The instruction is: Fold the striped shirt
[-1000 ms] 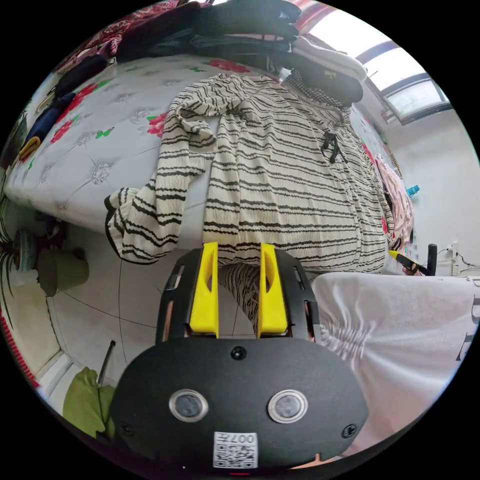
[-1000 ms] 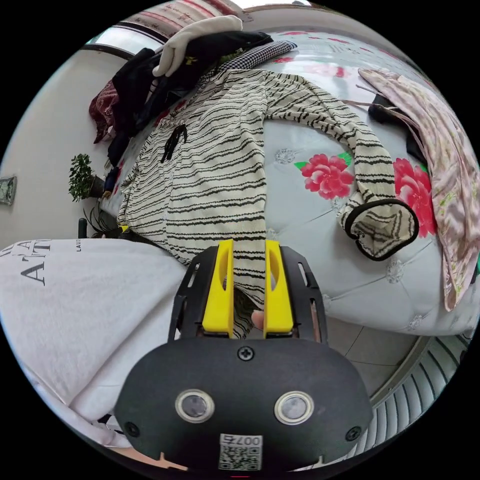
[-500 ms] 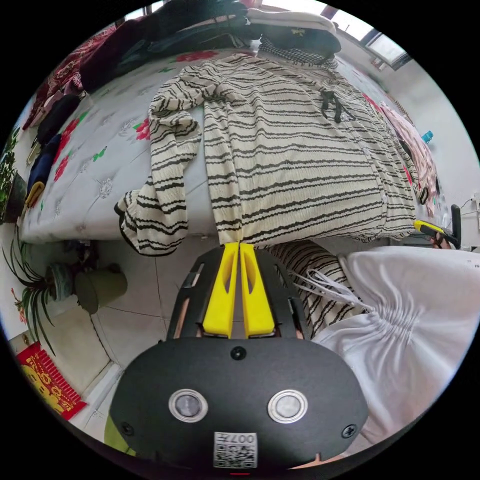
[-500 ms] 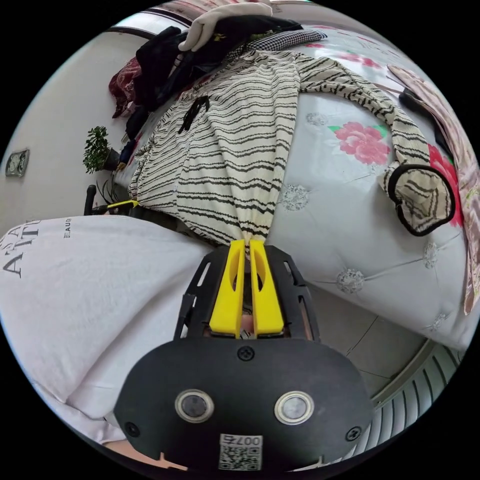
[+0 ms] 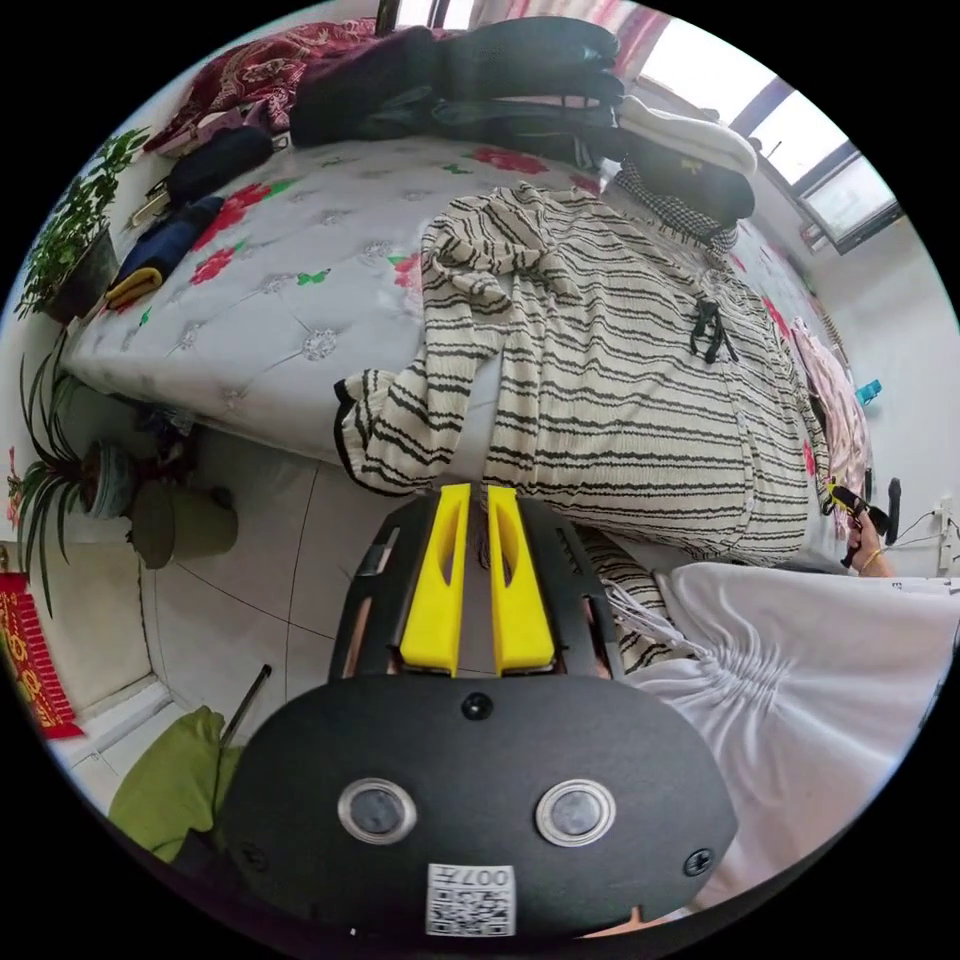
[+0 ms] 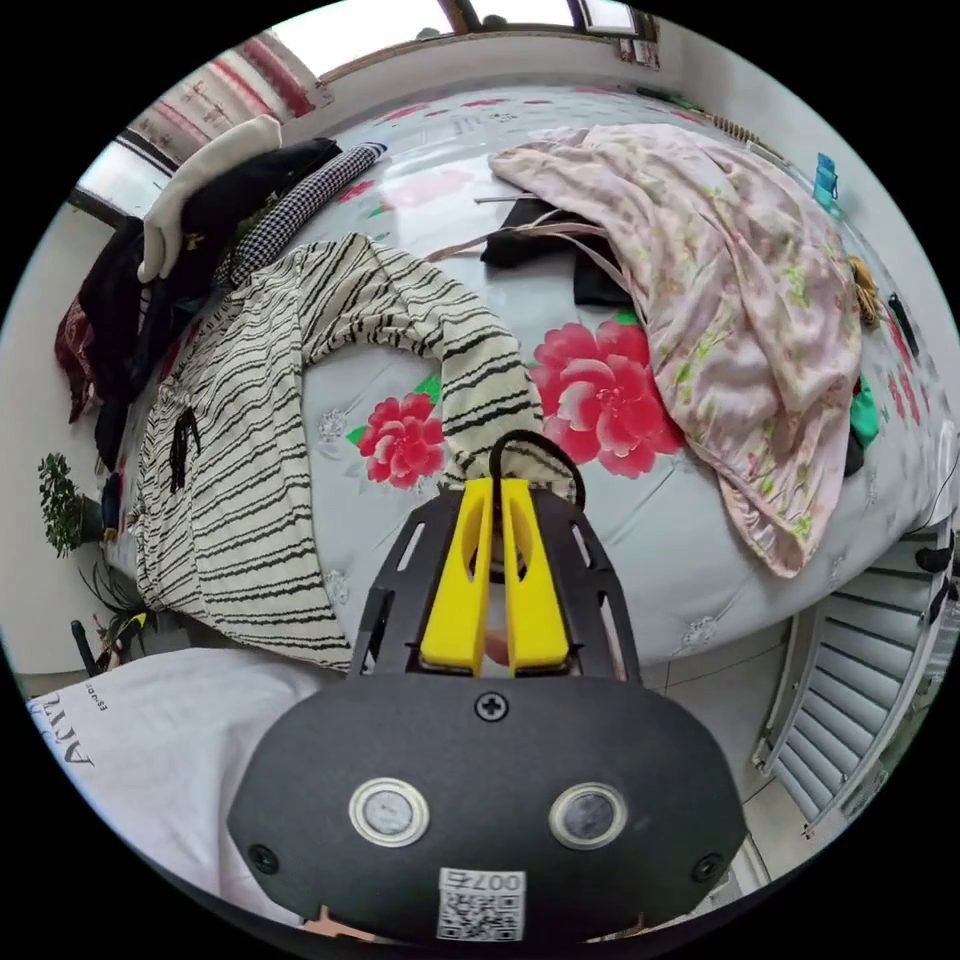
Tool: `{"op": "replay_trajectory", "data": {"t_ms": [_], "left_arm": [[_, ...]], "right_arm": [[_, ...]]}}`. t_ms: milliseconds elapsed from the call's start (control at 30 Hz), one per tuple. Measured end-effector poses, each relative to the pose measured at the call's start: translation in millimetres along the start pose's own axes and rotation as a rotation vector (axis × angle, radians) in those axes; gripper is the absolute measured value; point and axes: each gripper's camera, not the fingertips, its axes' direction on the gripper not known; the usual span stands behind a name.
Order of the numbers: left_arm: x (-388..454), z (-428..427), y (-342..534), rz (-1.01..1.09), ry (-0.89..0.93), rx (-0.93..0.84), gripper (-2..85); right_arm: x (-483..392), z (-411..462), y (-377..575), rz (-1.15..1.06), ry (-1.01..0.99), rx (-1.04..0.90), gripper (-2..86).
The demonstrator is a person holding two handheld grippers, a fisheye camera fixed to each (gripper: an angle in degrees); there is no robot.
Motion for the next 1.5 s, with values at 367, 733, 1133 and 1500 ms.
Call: {"op": "replay_trajectory", "data": {"t_ms": [367,733,1133,1500], "left_arm": [[6.9,-34.4,-118.4,0.178,-0.038,0.127,5.2],[35.0,4.7,-221.8,0.321,0.054,0.039,8.4],[-12.5,25.1,-192.4,0.151,0.001,-0.103,3.7],[-29.6,10.2,-238.0,0.222,-0.187,-0.139,4.3]], "right_arm": [[91.9,-200.6,-69.2,0.407,0.427,0.42,4.7],[-293.5,9.7,-190.1,-0.518,-0.487,0.076,4.6],[-501.7,173.7,-251.1,-0.575,-0.511,-0.248,0.6],[-505.0,182.3,-278.8,-0.568,-0.45,-0.241,0.6]]}}
